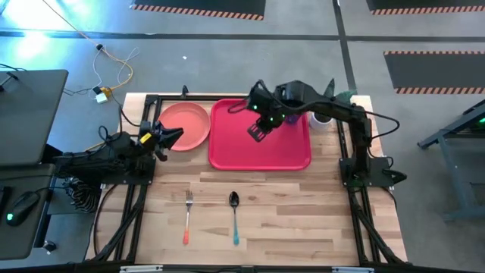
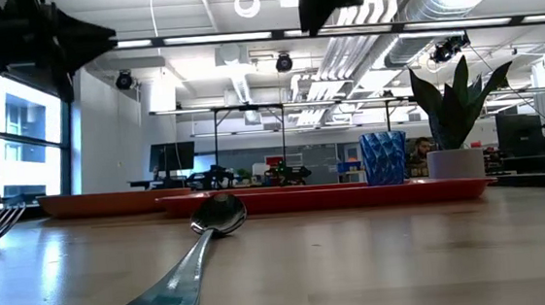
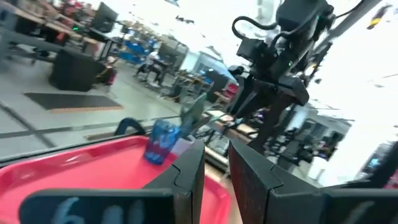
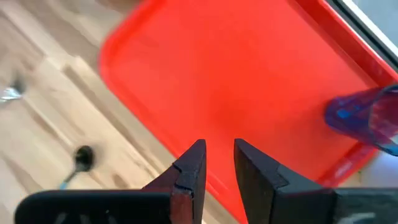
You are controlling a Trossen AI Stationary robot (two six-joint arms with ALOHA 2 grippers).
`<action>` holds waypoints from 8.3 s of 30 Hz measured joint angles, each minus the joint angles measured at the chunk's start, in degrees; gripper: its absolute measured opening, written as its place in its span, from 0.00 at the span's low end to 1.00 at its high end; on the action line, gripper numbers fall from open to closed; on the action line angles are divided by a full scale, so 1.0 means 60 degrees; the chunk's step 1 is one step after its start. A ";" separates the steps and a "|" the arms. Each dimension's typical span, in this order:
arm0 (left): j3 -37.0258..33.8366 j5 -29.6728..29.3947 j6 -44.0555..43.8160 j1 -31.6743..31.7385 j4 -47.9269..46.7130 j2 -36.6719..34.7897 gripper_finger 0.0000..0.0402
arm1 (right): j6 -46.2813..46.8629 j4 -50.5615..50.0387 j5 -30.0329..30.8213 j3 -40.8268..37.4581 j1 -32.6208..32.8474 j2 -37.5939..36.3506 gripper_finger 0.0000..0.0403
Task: Pick and place plate/cup/fork/spoon on tray
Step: Put the fork on the left of the serving tray
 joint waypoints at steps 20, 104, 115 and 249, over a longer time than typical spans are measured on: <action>0.3364 0.0228 0.1493 0.0001 -0.4515 0.2498 0.16 | 0.2983 -0.0004 0.2028 0.0537 0.2769 -0.0007 0.18; 0.8157 0.2722 -0.6666 -0.0079 -1.3009 0.9430 0.16 | 0.1150 -0.0400 0.2011 0.0534 0.2954 0.0004 0.18; 0.8152 0.3253 -0.7697 -0.1480 -1.4031 1.0061 0.16 | 0.0924 -0.0399 0.2004 0.0534 0.2955 0.0004 0.18; 0.8148 -0.1027 -1.5145 -0.6291 -0.8079 1.3980 0.02 | -0.1334 -0.0397 0.1653 0.0530 0.2948 -0.0074 0.18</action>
